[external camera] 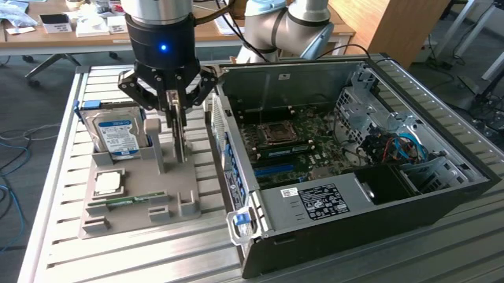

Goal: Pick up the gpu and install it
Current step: 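Pick up the gpu and move the gpu toward the slot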

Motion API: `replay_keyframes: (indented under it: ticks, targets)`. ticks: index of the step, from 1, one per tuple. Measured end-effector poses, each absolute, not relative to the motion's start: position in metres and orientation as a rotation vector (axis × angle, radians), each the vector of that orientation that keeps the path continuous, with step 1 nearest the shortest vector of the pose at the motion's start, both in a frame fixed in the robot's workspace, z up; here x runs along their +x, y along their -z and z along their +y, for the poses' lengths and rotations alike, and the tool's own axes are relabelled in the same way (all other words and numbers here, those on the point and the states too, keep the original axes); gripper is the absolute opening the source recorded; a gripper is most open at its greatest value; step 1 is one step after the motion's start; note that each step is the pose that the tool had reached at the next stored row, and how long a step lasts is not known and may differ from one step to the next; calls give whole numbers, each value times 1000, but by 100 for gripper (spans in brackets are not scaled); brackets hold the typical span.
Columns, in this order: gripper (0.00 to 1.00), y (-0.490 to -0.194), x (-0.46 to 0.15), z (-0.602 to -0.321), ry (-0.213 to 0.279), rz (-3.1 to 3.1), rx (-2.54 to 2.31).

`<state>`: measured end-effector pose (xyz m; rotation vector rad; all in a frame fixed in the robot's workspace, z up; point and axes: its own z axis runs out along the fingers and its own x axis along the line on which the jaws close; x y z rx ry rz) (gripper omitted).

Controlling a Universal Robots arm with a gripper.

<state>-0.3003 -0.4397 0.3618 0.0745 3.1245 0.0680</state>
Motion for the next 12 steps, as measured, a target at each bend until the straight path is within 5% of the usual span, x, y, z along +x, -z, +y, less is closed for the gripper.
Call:
replay_keyframes:
  ticks: [12]
  targets:
    - [27,-372,-300,-440,-68,3124,74]
